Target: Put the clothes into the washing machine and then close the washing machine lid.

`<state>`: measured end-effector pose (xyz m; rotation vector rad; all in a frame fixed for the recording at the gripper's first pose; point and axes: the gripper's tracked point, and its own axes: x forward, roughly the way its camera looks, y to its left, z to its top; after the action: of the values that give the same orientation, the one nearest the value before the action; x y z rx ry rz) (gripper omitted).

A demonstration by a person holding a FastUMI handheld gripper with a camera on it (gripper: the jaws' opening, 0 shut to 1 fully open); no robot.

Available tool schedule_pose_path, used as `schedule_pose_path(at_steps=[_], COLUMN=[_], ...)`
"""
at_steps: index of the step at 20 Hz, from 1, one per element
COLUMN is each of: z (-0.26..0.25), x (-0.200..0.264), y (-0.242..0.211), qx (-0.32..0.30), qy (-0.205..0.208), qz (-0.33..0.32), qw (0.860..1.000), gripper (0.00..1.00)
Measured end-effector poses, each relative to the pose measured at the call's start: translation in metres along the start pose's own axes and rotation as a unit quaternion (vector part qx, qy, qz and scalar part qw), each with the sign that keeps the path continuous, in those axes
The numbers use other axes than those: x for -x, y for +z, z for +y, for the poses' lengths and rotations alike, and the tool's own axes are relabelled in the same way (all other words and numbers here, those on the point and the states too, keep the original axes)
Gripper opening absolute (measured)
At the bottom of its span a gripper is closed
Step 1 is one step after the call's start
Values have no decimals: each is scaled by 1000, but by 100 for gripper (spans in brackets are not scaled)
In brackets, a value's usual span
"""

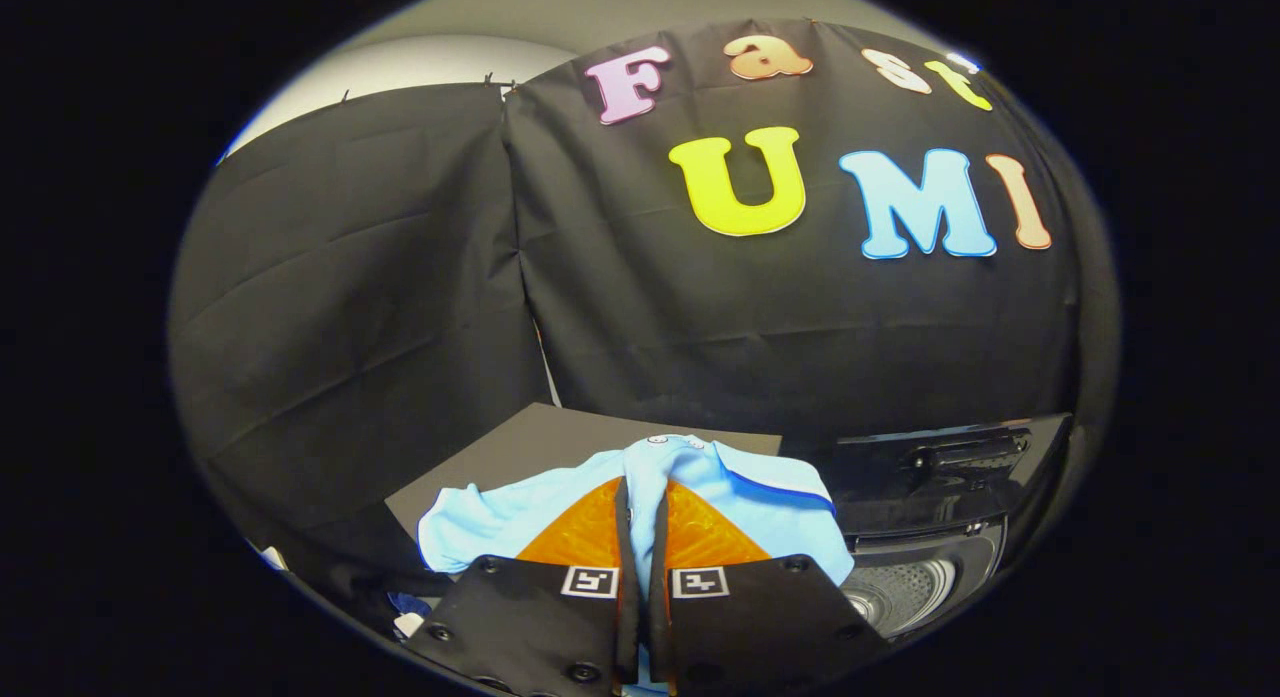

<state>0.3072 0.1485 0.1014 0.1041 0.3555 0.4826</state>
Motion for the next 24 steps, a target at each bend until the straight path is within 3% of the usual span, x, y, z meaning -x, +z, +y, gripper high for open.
schedule_pose_path(at_steps=[24], z=[-182], x=[79], y=[7], qx=[-40], qy=[-148], qz=[-40], qw=[987], gripper=[5])
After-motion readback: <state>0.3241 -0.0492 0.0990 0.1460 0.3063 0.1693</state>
